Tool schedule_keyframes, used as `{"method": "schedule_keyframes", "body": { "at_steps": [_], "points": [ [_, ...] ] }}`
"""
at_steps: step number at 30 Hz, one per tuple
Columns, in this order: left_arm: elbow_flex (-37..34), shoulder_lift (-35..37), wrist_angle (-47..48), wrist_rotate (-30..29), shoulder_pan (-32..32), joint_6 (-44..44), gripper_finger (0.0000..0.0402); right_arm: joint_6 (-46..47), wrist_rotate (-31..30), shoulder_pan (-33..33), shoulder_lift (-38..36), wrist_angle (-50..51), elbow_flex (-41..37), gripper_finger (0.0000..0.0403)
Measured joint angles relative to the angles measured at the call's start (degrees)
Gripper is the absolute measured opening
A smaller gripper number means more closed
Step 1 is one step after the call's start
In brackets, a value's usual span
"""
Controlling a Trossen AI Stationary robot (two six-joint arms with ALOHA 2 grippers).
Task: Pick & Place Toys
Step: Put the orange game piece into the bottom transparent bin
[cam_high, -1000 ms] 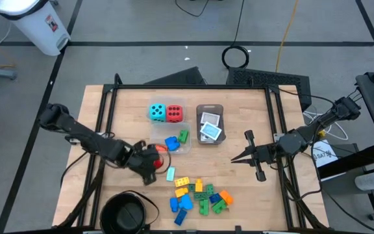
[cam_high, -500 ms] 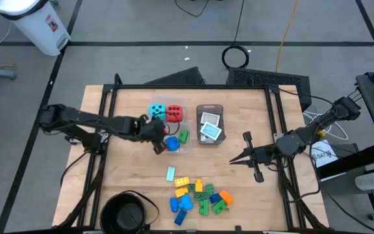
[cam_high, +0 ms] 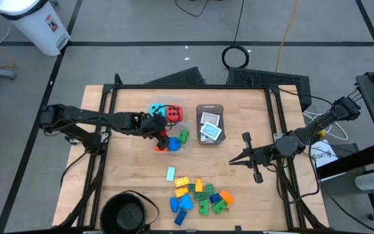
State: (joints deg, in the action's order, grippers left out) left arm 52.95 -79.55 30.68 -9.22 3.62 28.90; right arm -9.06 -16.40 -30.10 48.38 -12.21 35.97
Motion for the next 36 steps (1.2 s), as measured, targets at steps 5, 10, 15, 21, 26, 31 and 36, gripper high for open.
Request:
{"method": "schedule_keyframes", "body": {
  "at_steps": [5,10,15,21,26,31,36],
  "points": [
    [1.59,4.59,-0.9,8.36,-1.9,-3.78,0.0299,2.31,0.01,-0.01,-0.02,0.02,0.0,0.0],
    [-0.18,12.81,-7.94,-0.27,-12.16,-11.28,0.027,4.42,0.06,-0.01,-0.02,0.59,0.0,0.0],
    [-6.71,23.78,-8.66,-10.68,-19.13,-12.01,0.026,5.58,0.12,-0.01,0.38,0.25,0.0,0.0],
    [-21.81,42.66,-15.83,-16.17,-20.92,-10.86,0.0259,7.42,0.39,-0.22,3.0,-2.32,-0.02,0.0],
    [-31.71,54.6,-22.26,-8.64,-20.9,-12.48,0.0259,5.38,16.92,-2.3,10.69,-8.82,-0.02,0.0001],
    [-36.71,62.49,-24.13,-6.45,-20.92,-14.51,0.0262,7.33,19.18,-5.99,21.72,-18.62,-0.02,0.0047],
    [-38.08,65.38,-22.17,-8.24,-20.92,-14.73,0.0266,13.25,12.18,-9.53,28.75,-14.09,-0.02,0.016]
  ]
}}
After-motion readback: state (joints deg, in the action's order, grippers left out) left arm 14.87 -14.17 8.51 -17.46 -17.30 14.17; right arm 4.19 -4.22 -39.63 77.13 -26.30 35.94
